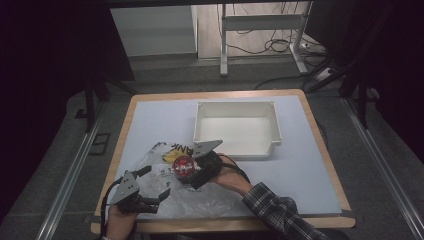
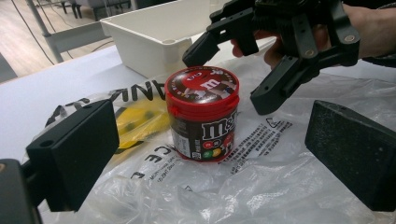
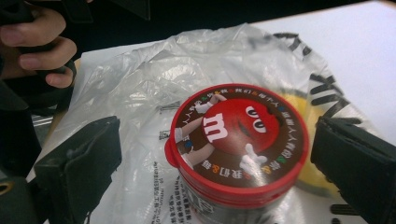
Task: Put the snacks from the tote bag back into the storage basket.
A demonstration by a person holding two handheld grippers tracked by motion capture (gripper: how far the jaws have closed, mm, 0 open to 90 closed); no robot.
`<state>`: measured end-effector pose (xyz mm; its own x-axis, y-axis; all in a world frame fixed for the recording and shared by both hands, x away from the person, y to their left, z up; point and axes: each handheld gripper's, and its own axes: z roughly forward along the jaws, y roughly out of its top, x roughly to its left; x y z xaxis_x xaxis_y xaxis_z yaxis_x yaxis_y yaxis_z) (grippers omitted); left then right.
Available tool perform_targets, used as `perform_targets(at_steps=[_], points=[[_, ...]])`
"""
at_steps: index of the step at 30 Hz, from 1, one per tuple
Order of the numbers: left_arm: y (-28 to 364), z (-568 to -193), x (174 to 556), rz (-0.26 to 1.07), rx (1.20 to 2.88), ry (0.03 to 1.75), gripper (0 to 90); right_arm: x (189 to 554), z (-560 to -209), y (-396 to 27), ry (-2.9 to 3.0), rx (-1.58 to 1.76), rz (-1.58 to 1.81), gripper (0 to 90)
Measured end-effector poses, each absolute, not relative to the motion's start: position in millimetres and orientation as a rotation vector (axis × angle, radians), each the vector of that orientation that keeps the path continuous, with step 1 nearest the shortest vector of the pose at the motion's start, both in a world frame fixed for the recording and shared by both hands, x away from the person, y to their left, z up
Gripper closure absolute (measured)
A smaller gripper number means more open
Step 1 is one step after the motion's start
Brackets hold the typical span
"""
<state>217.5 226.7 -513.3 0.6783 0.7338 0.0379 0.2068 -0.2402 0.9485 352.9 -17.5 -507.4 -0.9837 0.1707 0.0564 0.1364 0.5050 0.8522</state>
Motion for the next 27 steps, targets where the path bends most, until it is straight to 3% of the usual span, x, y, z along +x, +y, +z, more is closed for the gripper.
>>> perform_targets(at_steps=[27], points=[[226, -513, 218, 0.591, 1.798, 0.739, 2.8, 365, -521, 11, 2.878, 0.385, 1.14, 4.5]])
